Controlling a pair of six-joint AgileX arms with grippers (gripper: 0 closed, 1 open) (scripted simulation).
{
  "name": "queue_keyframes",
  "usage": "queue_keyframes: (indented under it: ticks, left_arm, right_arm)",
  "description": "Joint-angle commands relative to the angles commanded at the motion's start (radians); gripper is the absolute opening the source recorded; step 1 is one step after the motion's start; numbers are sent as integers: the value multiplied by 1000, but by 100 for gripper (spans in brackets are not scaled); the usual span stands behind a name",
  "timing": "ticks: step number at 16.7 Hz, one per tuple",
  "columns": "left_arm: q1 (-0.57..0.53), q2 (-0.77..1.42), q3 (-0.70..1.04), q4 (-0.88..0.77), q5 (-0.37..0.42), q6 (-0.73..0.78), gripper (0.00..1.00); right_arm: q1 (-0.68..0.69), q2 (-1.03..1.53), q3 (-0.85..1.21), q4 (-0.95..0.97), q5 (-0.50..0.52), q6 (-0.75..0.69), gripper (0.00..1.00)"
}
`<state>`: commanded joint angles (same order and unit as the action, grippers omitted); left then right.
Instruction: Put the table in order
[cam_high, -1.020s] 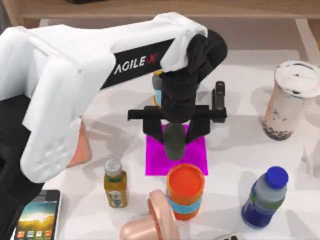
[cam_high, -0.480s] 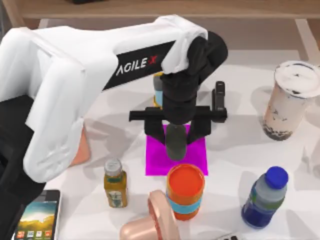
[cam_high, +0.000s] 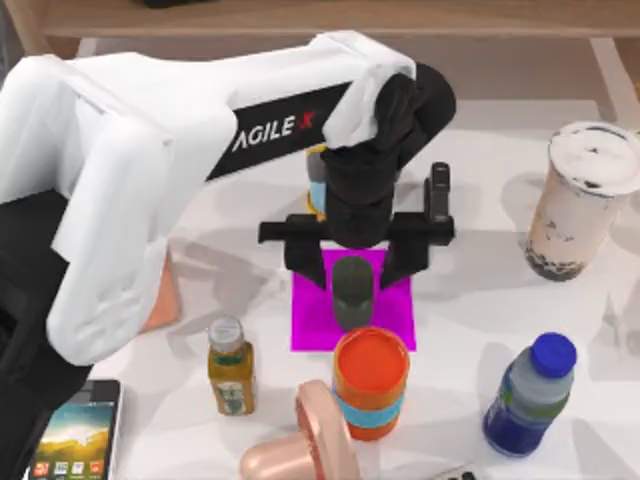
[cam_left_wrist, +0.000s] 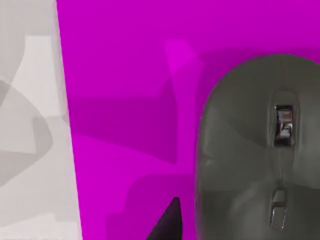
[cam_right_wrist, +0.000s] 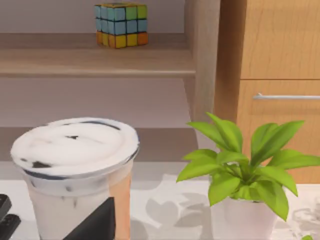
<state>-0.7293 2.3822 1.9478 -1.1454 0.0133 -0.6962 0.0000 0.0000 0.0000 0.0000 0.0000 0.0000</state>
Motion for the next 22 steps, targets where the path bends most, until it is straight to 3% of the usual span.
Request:
queue_keyframes:
  ticks: [2, 3, 14, 18, 22]
  left_arm:
    - [0, 0, 0, 0, 0, 0, 98]
    - [0, 0, 0, 0, 0, 0, 100]
    - [3, -33, -21, 0, 5, 19, 100]
    - [49, -202, -137, 4, 11, 103, 100]
    - [151, -462, -371, 26, 2, 204, 100]
  right_arm:
    - [0, 0, 0, 0, 0, 0, 100]
    - [0, 0, 0, 0, 0, 0, 100]
    - [0, 0, 0, 0, 0, 0, 100]
    - [0, 0, 0, 0, 0, 0, 100]
    - [0, 0, 0, 0, 0, 0, 100]
